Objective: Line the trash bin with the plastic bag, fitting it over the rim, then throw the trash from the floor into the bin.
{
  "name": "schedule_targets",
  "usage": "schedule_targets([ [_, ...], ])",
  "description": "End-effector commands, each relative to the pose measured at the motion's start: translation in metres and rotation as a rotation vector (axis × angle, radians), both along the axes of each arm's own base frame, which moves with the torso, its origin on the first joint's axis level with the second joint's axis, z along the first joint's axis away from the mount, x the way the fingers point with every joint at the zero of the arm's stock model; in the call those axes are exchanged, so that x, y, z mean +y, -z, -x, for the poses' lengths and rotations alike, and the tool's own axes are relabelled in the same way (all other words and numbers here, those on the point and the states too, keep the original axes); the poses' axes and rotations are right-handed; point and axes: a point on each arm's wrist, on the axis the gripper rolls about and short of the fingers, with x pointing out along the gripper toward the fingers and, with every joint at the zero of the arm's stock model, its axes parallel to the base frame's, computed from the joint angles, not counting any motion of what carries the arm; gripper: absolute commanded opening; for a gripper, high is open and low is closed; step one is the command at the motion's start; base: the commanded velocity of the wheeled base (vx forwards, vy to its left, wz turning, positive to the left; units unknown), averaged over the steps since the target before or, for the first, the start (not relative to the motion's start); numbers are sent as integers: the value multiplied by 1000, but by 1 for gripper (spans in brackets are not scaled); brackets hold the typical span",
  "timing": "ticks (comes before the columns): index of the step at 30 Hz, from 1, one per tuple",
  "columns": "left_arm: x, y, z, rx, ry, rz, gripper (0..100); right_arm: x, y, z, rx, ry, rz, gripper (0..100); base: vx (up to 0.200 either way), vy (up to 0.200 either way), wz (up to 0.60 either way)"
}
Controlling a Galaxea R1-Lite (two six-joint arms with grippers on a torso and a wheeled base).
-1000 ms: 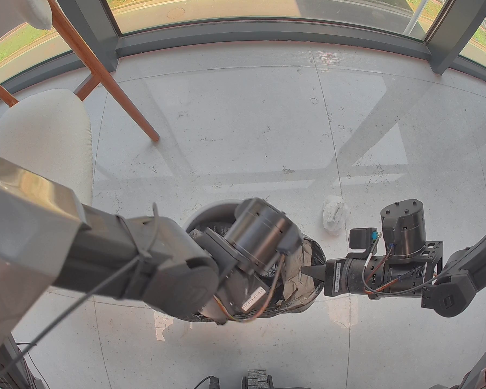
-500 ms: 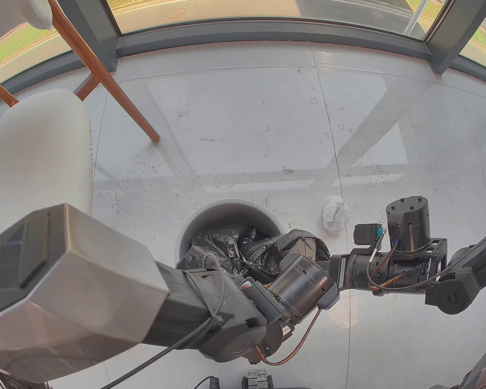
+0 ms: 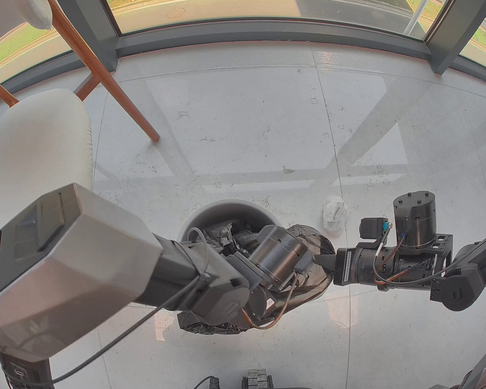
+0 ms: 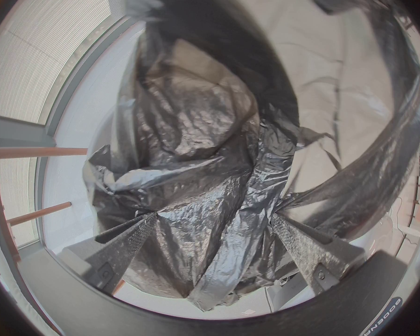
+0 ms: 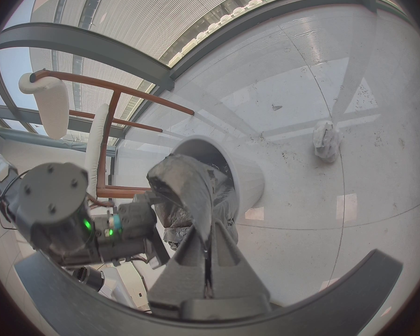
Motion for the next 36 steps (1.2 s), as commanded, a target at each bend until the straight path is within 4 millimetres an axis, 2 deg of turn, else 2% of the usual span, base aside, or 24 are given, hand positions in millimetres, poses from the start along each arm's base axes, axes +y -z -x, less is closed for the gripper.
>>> schedule_targets([
  [1,14,-10,-21,-27,-64,24,100,-2,-4,1,-9,6,-8,0,0,0,0],
  [5,27,-30,-34,-67,-111,66,100,-3,-2,2,-4,5,-5,0,0,0,0],
  [14,44,-72,-44,-153,-152,140,100,-5,2,7,13,2,6,0,0,0,0],
  [18,53,-81,-47,-167,-140,131,100,-6,4,9,21,0,11,0,0,0,0],
  [21,37,-80,-32,-152,-121,181,100,-7,6,10,29,2,17,0,0,0,0],
  [23,21,-79,-14,-124,-98,222,100,-7,8,10,34,0,21,0,0,0,0],
  [24,21,-79,-14,-124,-98,222,100,-7,8,10,34,0,21,0,0,0,0],
  [25,11,-76,1,-63,-93,240,100,-7,8,10,33,-2,19,0,0,0,0],
  [28,8,-70,16,27,-124,272,100,-7,7,8,28,2,18,0,0,0,0],
  [36,-2,-65,14,85,-283,457,100,-10,11,0,-34,29,-24,0,0,0,0],
])
